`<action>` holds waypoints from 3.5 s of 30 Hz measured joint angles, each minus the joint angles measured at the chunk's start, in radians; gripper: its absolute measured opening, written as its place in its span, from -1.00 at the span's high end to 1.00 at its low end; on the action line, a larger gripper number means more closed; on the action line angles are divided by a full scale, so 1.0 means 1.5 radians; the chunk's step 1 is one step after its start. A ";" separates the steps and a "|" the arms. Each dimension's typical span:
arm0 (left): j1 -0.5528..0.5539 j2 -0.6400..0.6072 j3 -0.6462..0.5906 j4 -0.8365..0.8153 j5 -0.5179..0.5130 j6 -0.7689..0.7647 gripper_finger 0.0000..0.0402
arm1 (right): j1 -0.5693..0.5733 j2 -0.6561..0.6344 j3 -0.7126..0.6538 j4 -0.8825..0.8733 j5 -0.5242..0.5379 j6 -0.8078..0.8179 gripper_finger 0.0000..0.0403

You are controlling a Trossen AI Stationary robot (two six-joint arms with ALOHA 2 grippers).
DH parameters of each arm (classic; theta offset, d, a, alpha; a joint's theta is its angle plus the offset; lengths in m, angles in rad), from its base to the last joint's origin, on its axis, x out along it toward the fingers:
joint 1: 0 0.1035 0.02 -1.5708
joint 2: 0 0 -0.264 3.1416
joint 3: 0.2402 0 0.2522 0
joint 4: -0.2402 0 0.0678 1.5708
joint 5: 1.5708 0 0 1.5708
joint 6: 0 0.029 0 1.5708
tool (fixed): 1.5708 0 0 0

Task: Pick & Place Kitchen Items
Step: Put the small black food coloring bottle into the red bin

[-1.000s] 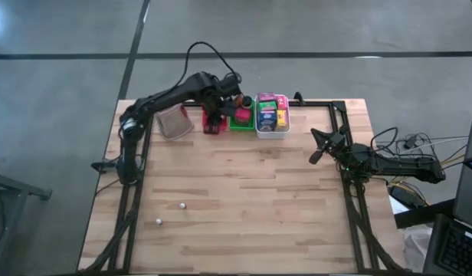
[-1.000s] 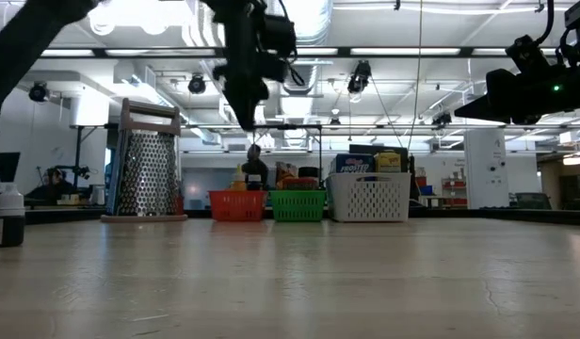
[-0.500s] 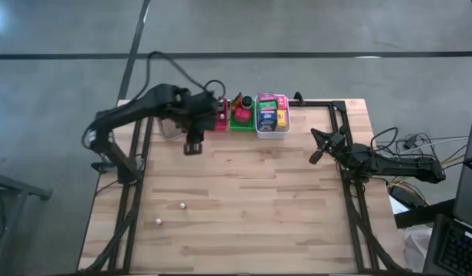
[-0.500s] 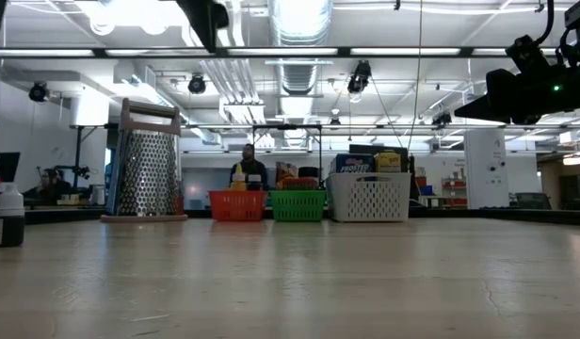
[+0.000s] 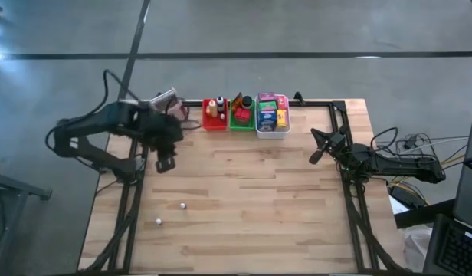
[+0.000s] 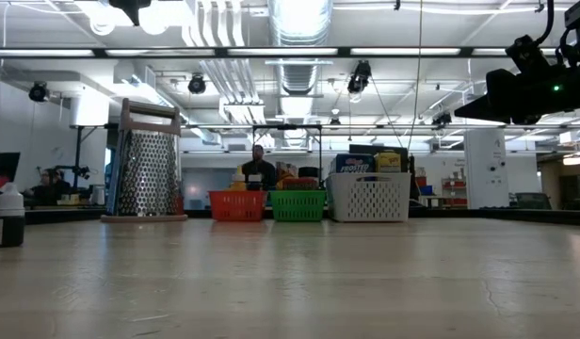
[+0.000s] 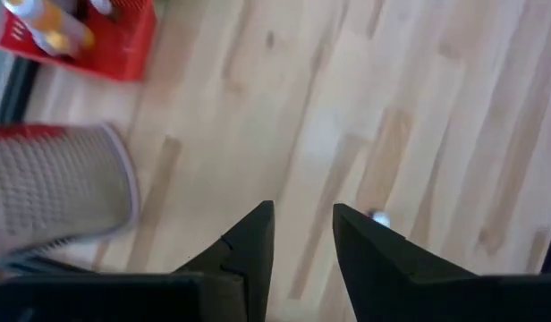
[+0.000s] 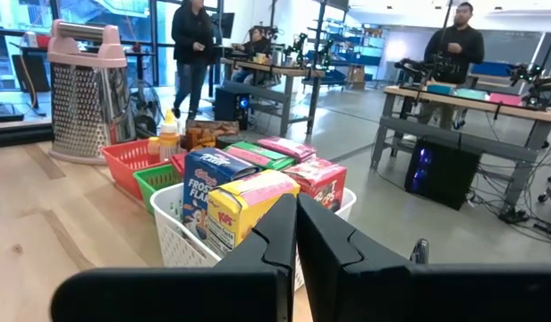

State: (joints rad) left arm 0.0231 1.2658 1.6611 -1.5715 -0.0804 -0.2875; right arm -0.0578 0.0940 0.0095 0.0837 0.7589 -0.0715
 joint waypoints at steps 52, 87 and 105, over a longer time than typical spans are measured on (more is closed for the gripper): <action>-0.253 -0.096 -0.450 0.334 0.048 0.033 0.51 | 0.000 0.000 0.000 0.000 0.000 0.000 0.96; -0.288 -0.095 -0.496 0.444 -0.073 -0.049 0.51 | 0.000 0.000 0.000 0.000 0.000 0.000 0.96; -0.332 -0.058 -0.411 0.399 -0.053 -0.133 0.41 | 0.000 0.000 0.000 0.000 0.000 0.000 0.96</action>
State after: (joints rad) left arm -0.4756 1.1788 1.0451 -0.9732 -0.1598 -0.4875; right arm -0.0577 0.0941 0.0095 0.0838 0.7590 -0.0715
